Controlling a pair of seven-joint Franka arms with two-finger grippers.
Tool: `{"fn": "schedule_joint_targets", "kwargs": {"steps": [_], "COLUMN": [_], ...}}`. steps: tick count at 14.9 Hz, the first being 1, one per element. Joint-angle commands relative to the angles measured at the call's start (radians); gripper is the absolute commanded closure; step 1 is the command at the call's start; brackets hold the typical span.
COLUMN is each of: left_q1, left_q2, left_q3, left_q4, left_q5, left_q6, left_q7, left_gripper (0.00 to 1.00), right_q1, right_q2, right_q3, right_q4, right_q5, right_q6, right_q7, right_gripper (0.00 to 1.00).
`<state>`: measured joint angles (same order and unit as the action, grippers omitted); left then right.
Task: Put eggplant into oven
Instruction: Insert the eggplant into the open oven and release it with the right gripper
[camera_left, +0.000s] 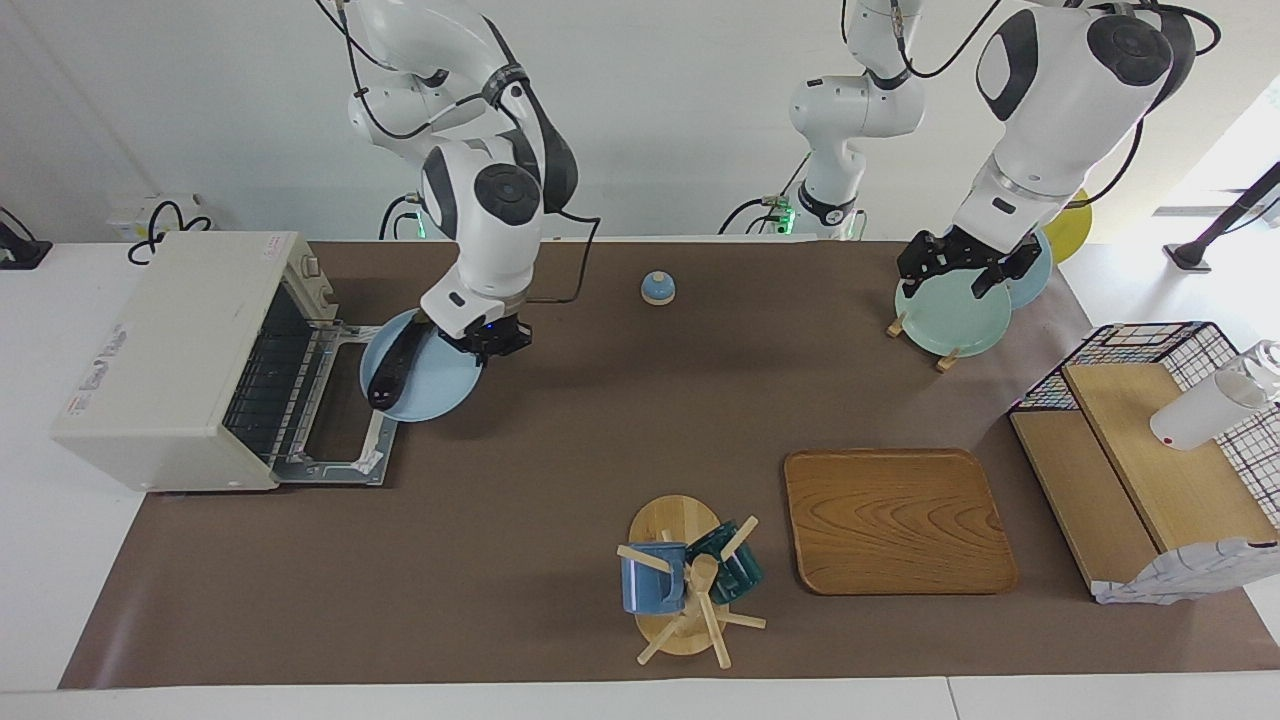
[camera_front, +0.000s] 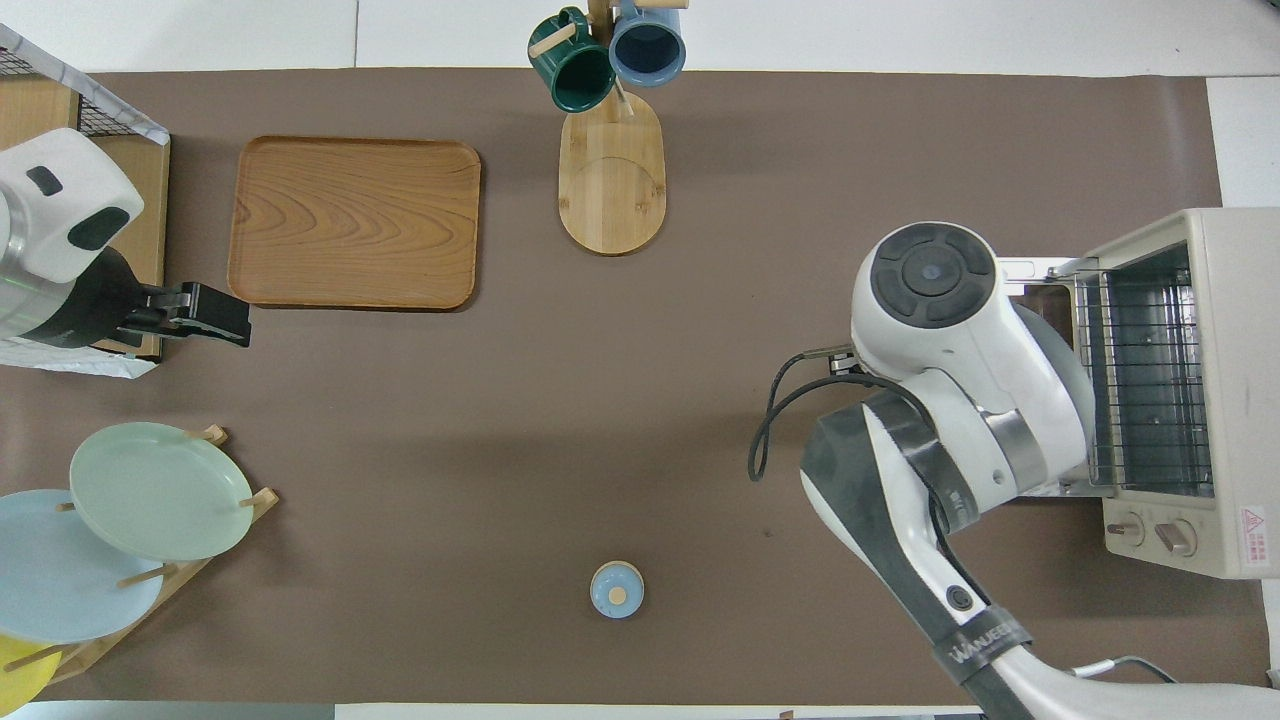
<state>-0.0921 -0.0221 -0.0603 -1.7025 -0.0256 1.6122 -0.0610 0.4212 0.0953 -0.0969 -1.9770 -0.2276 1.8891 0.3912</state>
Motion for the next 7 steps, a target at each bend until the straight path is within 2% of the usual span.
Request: {"fn": "schedule_joint_targets", "kwargs": {"steps": [1, 3, 7], "left_q1": [0.009, 0.009, 0.008], "left_q2": [-0.022, -0.022, -0.022], "left_q3": [-0.003, -0.003, -0.003], "left_q4": [-0.019, -0.019, -0.019], "left_q5": [-0.004, -0.004, -0.004], "left_q6": [0.0, 0.0, 0.0], "left_q7": [0.006, 0.006, 0.006], "left_gripper": [0.0, 0.0, 0.0], "right_q1": [-0.065, -0.148, -0.217], "right_q2": [-0.031, -0.031, -0.029], "right_q3": [0.013, 0.014, 0.012], "right_q4": [-0.037, -0.039, -0.037], "right_q5": [-0.018, -0.018, -0.024], "right_q6": [-0.036, -0.028, -0.022], "right_q7": [-0.047, -0.124, -0.23], "right_gripper": [1.0, 1.0, 1.0]}}
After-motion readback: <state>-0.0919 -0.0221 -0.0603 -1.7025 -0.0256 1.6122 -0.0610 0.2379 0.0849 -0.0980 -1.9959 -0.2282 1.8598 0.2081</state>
